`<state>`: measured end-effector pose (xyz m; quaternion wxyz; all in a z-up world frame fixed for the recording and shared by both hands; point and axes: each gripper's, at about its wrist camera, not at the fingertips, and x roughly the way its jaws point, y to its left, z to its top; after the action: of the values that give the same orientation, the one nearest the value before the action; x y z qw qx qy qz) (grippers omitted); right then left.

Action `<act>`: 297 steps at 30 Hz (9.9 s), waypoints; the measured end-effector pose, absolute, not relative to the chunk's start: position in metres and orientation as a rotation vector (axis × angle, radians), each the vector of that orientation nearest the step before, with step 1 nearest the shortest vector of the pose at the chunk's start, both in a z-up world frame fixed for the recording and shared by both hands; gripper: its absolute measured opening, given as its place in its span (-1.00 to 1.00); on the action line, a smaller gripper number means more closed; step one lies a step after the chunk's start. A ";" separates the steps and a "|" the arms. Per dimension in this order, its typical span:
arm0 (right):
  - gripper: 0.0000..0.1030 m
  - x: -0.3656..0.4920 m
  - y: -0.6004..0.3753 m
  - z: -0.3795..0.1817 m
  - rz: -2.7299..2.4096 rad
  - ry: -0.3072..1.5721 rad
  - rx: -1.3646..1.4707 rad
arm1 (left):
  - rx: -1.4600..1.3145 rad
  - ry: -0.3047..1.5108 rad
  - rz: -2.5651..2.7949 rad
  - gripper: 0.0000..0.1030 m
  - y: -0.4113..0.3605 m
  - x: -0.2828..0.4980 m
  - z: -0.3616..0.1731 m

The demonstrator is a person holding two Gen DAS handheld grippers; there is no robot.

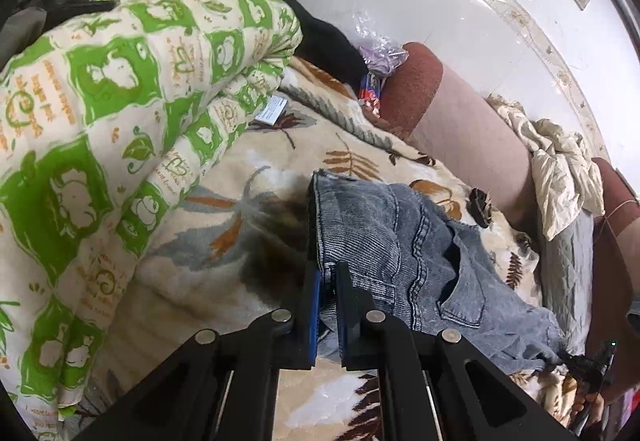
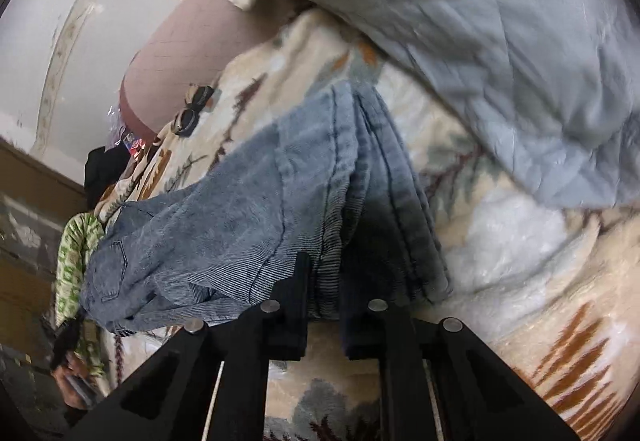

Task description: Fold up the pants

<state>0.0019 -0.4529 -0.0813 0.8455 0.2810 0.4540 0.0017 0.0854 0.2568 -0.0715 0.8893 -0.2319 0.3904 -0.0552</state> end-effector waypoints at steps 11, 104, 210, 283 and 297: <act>-0.91 -0.009 -0.482 -0.062 -0.178 0.827 0.573 | -0.522 0.815 -0.151 -0.85 0.269 0.077 -0.067; -0.49 0.294 -0.160 -0.124 0.514 1.176 0.415 | -0.064 0.947 -0.429 -0.71 0.050 0.102 -0.115; 0.14 -0.056 -0.516 -0.156 0.046 0.762 1.324 | 0.644 0.857 -1.027 0.29 -0.368 0.141 -0.064; 0.34 -0.055 -0.528 -0.143 -0.026 0.764 1.177 | 0.672 0.880 -1.244 -0.68 -0.418 0.176 -0.092; 0.53 -0.039 -0.516 -0.139 0.006 0.758 1.137 | 0.662 0.876 -1.222 -0.68 -0.420 0.177 -0.097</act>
<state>-0.0391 -0.5164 -0.1391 0.7755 0.5254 0.3501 0.0027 0.1769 -0.4196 -0.0967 0.6813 0.2950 0.3904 -0.5444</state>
